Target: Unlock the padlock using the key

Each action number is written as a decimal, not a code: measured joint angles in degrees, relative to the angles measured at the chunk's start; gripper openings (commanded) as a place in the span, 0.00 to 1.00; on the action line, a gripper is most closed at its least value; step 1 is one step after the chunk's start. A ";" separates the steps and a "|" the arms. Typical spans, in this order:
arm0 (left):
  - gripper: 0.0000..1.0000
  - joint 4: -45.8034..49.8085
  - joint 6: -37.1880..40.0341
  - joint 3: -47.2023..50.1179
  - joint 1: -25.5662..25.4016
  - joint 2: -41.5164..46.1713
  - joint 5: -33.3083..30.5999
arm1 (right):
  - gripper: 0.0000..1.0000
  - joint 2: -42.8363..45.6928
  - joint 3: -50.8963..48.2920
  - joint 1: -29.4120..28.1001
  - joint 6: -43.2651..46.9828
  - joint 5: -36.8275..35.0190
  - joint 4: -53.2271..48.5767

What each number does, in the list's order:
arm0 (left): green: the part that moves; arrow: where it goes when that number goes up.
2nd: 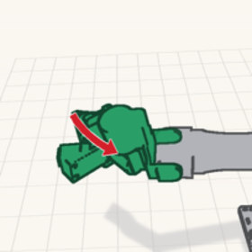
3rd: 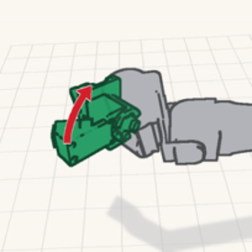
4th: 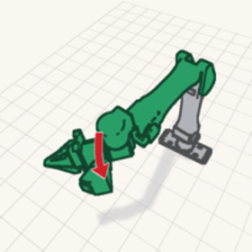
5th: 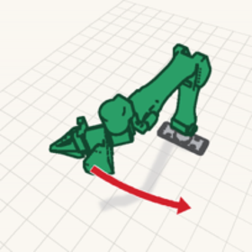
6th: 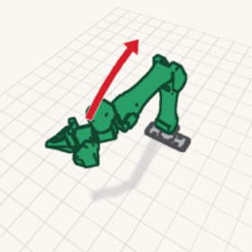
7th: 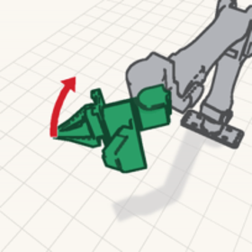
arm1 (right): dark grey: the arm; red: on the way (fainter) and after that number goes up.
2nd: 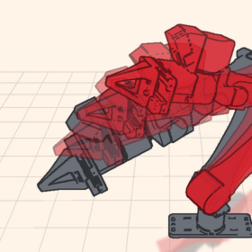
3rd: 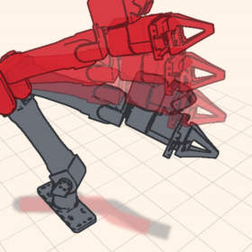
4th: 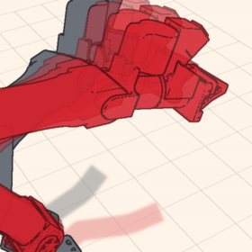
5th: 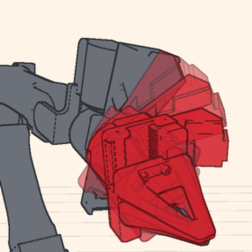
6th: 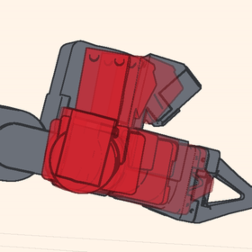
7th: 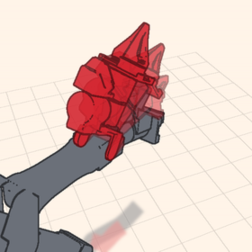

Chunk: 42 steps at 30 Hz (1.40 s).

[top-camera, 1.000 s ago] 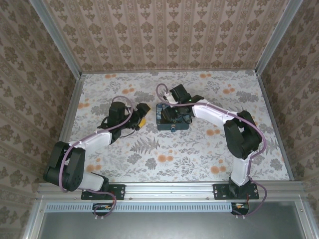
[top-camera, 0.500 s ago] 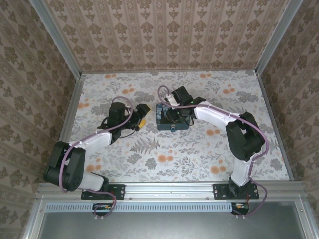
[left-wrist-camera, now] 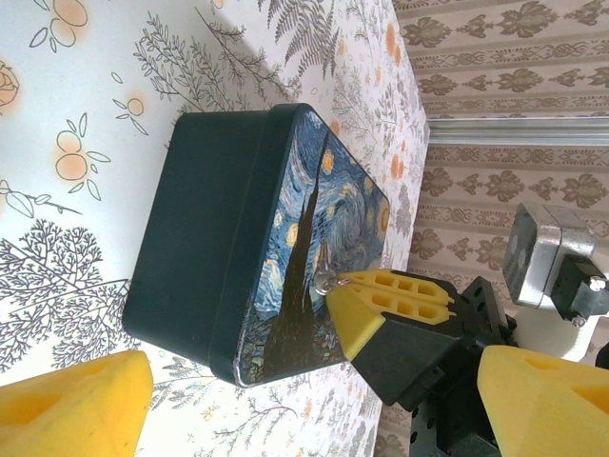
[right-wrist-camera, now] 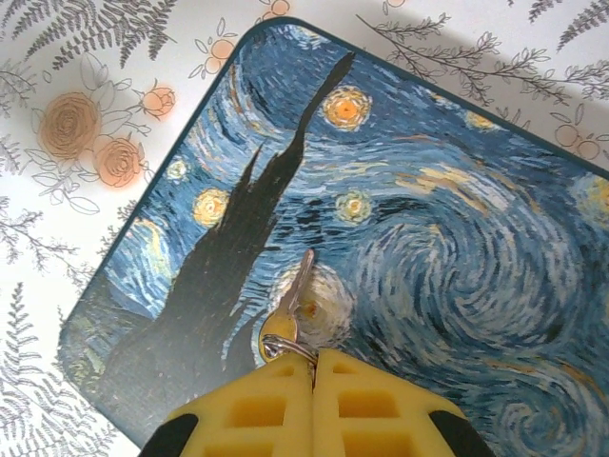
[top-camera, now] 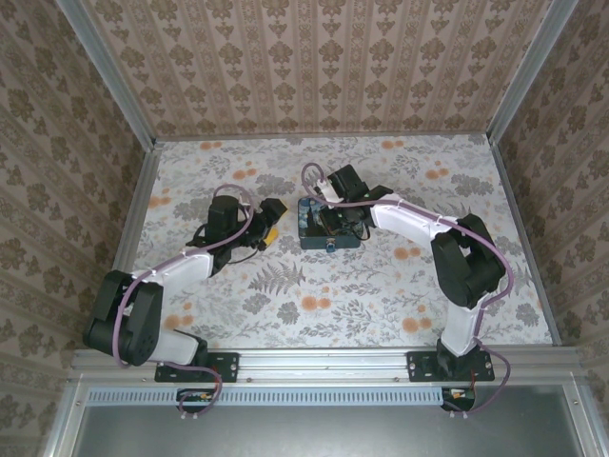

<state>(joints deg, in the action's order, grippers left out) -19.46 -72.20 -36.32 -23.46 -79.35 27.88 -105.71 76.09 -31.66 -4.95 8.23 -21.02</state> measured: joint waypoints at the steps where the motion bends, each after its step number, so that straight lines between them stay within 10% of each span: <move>1: 0.90 0.02 0.00 0.04 0.04 0.33 0.00 | 0.00 0.17 0.00 0.00 -0.46 0.48 -0.04; 23: 0.84 -7.43 -10.75 8.31 -10.86 8.24 -3.45 | 0.00 26.27 -23.08 0.00 -25.49 13.46 12.87; 42: 0.77 -35.30 -29.77 7.72 -20.50 -10.75 -11.06 | 0.00 33.24 -29.83 -4.81 -37.22 12.26 22.14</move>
<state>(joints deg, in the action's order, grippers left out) -54.76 -101.97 -28.60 -43.97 -90.11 16.82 -72.47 46.26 -36.47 -42.17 20.49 1.13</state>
